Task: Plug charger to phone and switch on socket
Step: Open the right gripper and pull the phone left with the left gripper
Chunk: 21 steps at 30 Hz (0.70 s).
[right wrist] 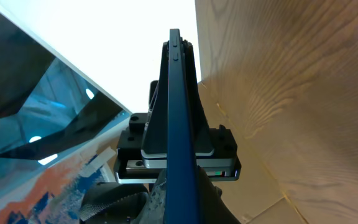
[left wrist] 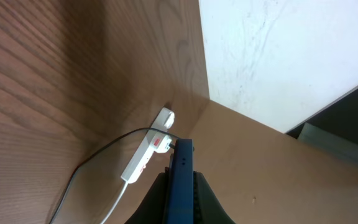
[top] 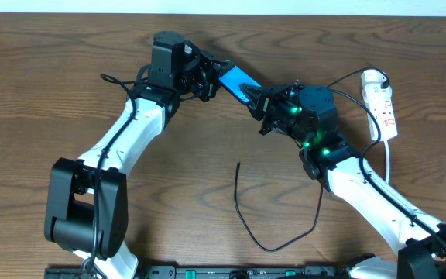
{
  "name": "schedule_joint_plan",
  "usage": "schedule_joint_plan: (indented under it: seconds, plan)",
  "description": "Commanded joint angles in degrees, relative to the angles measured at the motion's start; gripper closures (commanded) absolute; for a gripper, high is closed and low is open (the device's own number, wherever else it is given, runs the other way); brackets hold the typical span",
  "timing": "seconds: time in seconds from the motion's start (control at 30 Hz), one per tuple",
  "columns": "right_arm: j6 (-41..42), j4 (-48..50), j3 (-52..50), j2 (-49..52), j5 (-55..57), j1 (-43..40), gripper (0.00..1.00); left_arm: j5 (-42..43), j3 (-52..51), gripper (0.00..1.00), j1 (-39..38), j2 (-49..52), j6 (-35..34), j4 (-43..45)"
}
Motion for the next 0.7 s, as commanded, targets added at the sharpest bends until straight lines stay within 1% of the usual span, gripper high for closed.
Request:
schedule_joint_plan:
  seconds: [0.0, 0.1, 0.23, 0.27, 0.33, 0.4, 0.5, 0.53, 0.67]
  plan:
    - [-2.1, -0.13, 1.11, -0.37, -1.33, 0.76, 0.91, -0.28, 0.28, 0.92, 0.02, -1.46, 1.66, -0.02]
    - [-2.12, -0.59, 1.11, -0.37, -1.31, 0.76, 0.67, -0.07, 0.28, 0.92, 0.02, -1.46, 2.51, -0.02]
    - [-3.69, -0.76, 1.11, -0.37, -1.27, 0.68, 0.42, -0.11, 0.28, 0.93, 0.24, -1.46, 2.47, 0.02]
    - [-4.17, -0.81, 1.11, -0.37, -1.14, 0.63, 0.34, -0.11, 0.28, 0.93, 0.46, -1.46, 2.47, 0.02]
    - [-5.42, -0.81, 1.11, -0.37, -0.85, 0.63, 0.25, -0.11, 0.28, 0.92, 1.11, -1.46, 2.47, 0.0]
    - [-6.4, -0.81, 1.11, -0.37, -0.63, 0.59, 0.18, -0.09, 0.28, 0.93, 1.95, -1.46, 2.49, 0.02]
    - [-8.76, -0.81, 1.11, -0.37, 0.0, 0.59, 0.02, -0.04, 0.28, 0.93, 3.45, -1.46, 2.51, -0.02]
    - [-10.05, -0.81, 1.11, -0.37, 0.55, 0.61, 0.01, 0.26, 0.28, 0.93, 4.15, -1.46, 2.56, -0.02]
    - [-14.78, -1.07, 1.11, -0.37, 3.04, 0.59, 0.01, 2.32, 0.28, 0.93, 6.97, -1.46, 4.55, -0.02]
